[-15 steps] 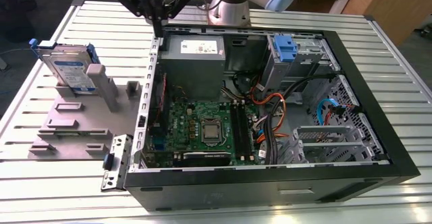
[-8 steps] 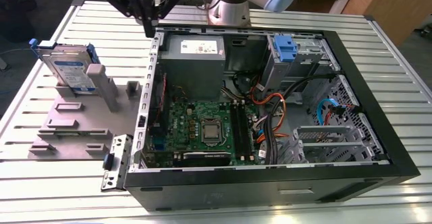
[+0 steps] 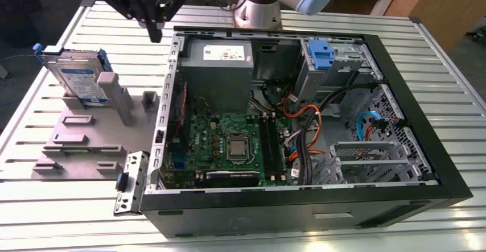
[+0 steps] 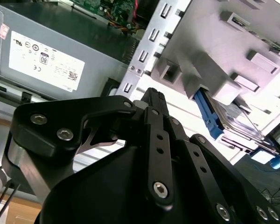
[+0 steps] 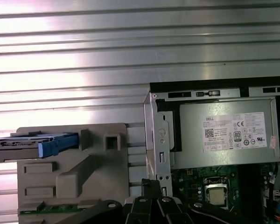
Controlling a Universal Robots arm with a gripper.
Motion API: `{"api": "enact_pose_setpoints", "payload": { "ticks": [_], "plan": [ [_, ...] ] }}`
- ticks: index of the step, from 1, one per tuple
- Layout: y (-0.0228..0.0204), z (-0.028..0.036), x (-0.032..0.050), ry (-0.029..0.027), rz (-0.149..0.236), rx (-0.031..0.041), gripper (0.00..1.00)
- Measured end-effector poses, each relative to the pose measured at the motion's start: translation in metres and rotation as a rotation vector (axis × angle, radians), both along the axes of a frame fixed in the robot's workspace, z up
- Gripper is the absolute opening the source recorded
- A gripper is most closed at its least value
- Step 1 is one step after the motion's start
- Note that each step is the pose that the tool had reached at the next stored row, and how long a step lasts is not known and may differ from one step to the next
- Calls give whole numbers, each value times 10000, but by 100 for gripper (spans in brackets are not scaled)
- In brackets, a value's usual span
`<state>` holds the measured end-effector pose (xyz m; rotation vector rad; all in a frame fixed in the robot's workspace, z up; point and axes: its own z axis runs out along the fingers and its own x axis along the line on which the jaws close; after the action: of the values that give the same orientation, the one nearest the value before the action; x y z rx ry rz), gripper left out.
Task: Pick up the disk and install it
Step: 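Reach for the disk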
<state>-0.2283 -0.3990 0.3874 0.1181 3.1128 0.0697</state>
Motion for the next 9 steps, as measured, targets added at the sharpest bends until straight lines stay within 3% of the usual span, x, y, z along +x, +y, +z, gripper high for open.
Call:
{"api": "enact_pose_setpoints", "payload": {
  "ticks": [9],
  "plan": [
    [0, -10, -196, 0, 0, 0, 11]
  ]
}}
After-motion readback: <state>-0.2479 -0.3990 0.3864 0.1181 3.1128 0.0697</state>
